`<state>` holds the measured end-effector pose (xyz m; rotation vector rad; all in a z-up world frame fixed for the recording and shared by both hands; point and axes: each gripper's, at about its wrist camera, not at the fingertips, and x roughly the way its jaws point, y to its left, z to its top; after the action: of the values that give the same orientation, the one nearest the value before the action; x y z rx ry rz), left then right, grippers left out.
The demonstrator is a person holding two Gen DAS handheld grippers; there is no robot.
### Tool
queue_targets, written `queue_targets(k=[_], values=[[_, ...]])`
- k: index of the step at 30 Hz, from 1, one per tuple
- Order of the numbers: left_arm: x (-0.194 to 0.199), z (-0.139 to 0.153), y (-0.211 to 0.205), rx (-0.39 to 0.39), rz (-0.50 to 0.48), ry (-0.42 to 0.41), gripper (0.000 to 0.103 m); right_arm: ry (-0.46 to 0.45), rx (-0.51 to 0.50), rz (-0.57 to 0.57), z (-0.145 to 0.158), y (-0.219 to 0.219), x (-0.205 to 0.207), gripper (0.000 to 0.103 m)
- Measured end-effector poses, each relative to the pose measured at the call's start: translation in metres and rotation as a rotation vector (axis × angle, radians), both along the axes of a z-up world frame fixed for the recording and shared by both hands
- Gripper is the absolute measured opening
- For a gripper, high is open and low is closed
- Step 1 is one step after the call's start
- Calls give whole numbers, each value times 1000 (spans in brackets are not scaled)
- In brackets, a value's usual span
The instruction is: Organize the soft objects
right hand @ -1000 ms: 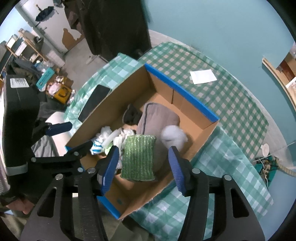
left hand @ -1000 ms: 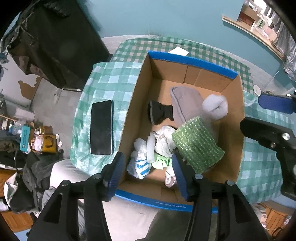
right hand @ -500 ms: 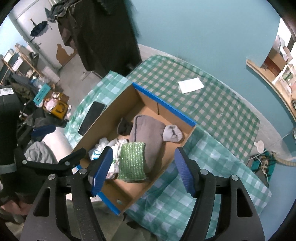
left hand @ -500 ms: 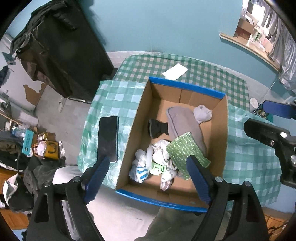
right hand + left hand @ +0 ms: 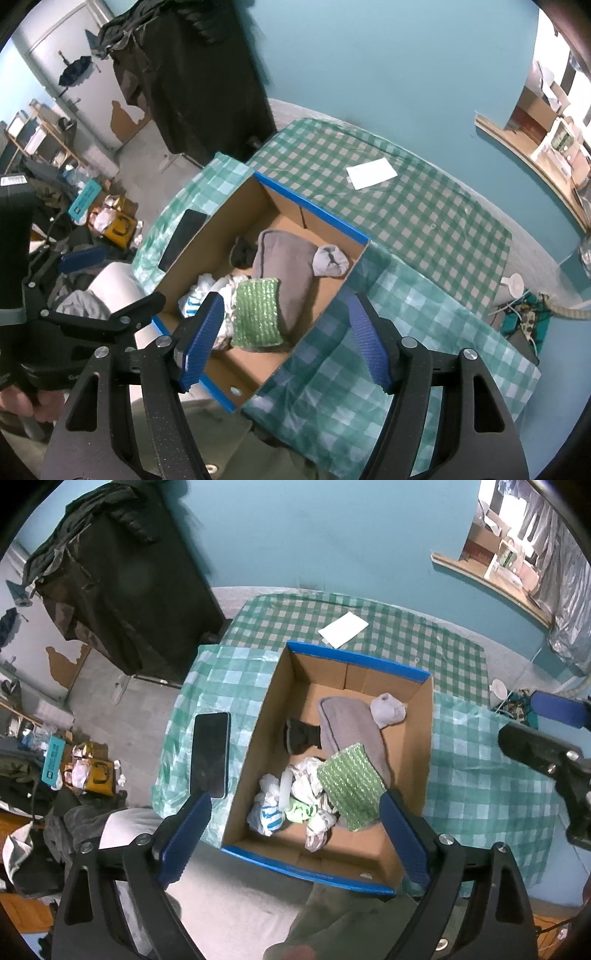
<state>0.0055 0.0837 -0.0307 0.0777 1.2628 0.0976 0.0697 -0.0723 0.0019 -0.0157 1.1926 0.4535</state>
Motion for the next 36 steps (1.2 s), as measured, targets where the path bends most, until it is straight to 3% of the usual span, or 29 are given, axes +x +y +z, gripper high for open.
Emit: queue_targets(k=[36], values=[[-14,19,-26,-3,4,-16,93,2,20,-5,7,-17,-14,72]])
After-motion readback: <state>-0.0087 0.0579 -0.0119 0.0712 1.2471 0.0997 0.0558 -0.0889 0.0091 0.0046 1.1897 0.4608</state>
